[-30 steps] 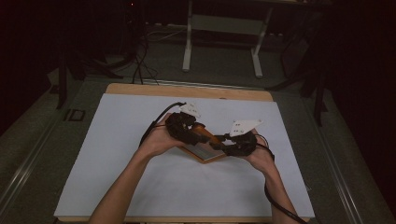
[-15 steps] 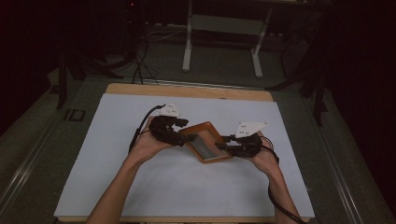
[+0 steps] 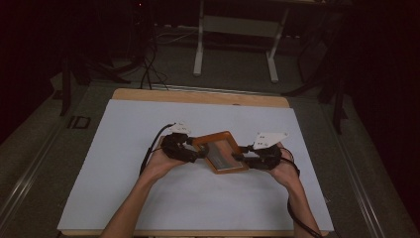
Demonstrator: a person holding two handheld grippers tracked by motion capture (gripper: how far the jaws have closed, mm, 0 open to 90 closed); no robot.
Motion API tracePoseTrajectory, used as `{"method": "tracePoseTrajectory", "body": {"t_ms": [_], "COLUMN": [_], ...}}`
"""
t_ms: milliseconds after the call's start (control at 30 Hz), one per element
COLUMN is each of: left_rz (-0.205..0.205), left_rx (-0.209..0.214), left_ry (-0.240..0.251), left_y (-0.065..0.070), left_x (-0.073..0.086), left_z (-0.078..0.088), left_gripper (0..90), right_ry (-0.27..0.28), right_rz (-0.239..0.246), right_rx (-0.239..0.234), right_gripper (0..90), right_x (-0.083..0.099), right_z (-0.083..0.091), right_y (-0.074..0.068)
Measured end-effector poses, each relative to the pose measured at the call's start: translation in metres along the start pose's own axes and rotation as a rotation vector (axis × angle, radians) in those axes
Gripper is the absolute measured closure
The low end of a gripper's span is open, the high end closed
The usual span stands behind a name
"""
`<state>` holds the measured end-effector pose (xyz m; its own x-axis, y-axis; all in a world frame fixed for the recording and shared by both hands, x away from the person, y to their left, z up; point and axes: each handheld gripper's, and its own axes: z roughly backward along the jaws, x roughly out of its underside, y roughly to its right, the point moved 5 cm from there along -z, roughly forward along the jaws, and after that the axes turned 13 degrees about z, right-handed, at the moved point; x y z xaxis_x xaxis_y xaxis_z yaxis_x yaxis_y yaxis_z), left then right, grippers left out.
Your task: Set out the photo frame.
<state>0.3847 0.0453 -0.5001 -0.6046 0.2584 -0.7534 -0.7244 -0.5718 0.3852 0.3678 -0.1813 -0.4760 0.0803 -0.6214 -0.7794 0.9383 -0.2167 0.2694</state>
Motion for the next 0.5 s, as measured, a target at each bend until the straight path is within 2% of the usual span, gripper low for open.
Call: {"method": "tracePoseTrajectory", "body": {"t_ms": [200,333,400,500], "left_rz": [0.003,-0.022,-0.029,-0.04], "left_rx": [0.066,0.072,0.076,0.072], "left_ry": [-0.008,-0.001,0.004,0.013], "left_y": [0.007,0.013,0.015,0.018], "left_x": [0.004,0.005,0.005,0.004], "left_z": [-0.019,-0.025,-0.026,-0.026], "left_gripper": [38.0,43.6,50.4,52.6], "right_ry": [-0.002,-0.006,-0.011,-0.019], "right_rz": [0.012,0.01,0.008,0.0], "right_rx": [0.011,0.017,0.022,0.035], "right_gripper": [68.0,67.7,67.5,66.4], "right_x": [0.004,0.007,0.009,0.013], "right_z": [0.003,0.004,0.006,0.007], "right_y": [-0.001,-0.002,-0.002,-0.001]}}
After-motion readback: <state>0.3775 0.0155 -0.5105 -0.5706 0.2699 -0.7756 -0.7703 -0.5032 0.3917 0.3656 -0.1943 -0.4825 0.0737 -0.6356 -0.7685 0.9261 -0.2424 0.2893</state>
